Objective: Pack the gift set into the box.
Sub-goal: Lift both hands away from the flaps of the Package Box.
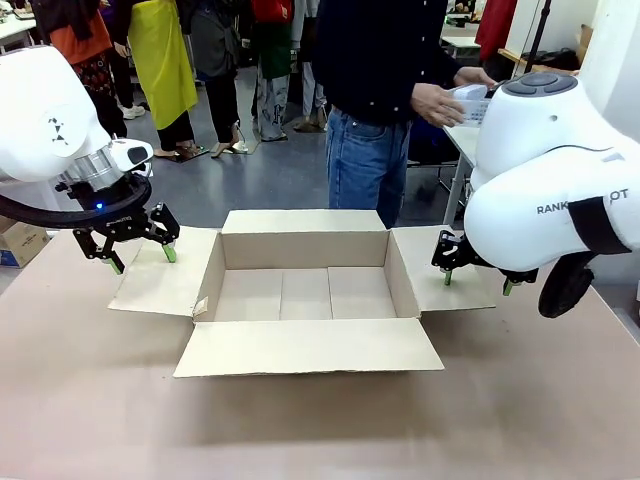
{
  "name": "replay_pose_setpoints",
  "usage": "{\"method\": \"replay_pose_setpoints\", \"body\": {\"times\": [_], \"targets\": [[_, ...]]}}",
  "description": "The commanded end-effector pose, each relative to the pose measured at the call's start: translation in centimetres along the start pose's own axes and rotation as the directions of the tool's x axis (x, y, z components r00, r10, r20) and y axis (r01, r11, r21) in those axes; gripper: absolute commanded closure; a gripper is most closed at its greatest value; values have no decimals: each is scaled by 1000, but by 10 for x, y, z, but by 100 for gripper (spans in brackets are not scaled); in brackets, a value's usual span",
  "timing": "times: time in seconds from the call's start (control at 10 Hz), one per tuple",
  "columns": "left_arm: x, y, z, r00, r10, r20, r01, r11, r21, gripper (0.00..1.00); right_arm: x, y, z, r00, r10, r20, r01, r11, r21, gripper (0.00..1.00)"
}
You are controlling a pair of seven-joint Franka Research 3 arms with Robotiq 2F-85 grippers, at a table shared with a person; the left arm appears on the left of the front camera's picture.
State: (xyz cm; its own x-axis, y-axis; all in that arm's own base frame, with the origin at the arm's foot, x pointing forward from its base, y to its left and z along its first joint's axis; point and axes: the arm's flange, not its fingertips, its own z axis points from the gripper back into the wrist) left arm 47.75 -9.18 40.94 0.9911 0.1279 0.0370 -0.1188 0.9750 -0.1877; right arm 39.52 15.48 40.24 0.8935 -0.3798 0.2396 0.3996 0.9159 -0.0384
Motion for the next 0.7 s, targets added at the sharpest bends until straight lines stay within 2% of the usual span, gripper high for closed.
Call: {"method": "replay_pose_setpoints", "body": {"times": [0.0,0.6], "targets": [[-1,0,0,1000,15,9,-15,1000,6,0,2,1,4,1000,-11,4,11,1000,-14,0],[-1,0,0,1000,15,9,-15,1000,6,0,2,1,4,1000,-11,4,11,1000,-14,0]]}}
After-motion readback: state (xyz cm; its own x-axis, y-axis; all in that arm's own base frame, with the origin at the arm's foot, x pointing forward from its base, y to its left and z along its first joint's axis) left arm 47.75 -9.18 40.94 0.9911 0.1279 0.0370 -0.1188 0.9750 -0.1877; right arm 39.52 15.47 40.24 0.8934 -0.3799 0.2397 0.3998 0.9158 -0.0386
